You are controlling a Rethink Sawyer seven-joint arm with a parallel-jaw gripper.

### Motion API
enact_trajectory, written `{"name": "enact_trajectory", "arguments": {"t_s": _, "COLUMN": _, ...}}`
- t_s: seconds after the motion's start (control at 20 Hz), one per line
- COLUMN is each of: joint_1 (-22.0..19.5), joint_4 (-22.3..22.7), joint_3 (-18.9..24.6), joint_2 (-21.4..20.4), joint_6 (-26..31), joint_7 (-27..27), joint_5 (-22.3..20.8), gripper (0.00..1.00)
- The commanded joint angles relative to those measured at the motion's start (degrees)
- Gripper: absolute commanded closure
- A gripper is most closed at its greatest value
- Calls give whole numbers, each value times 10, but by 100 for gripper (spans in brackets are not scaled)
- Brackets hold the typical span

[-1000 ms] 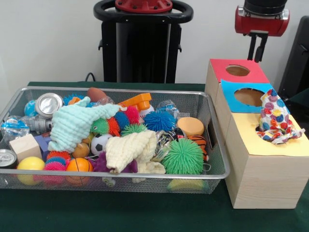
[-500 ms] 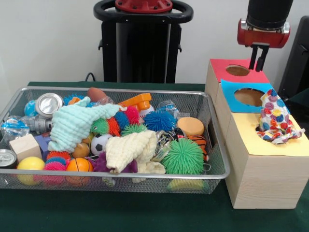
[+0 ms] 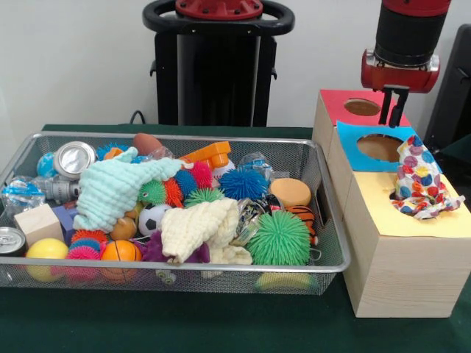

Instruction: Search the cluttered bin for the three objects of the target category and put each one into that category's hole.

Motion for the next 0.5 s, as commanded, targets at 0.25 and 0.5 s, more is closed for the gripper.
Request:
{"name": "enact_trajectory", "arguments": {"t_s": 0.25, "joint_1": 14, "joint_4": -30, "joint_3": 29, "joint_2": 14, "joint_6": 4, "joint_7": 112, "joint_5": 45, "gripper": 100}}
{"name": "enact_trajectory", "arguments": {"t_s": 0.5, "joint_1": 22, "joint_4": -43, "joint_3": 34, "joint_2": 25, "joint_6": 4, "joint_7": 113, "joint_5": 63, "gripper": 100}}
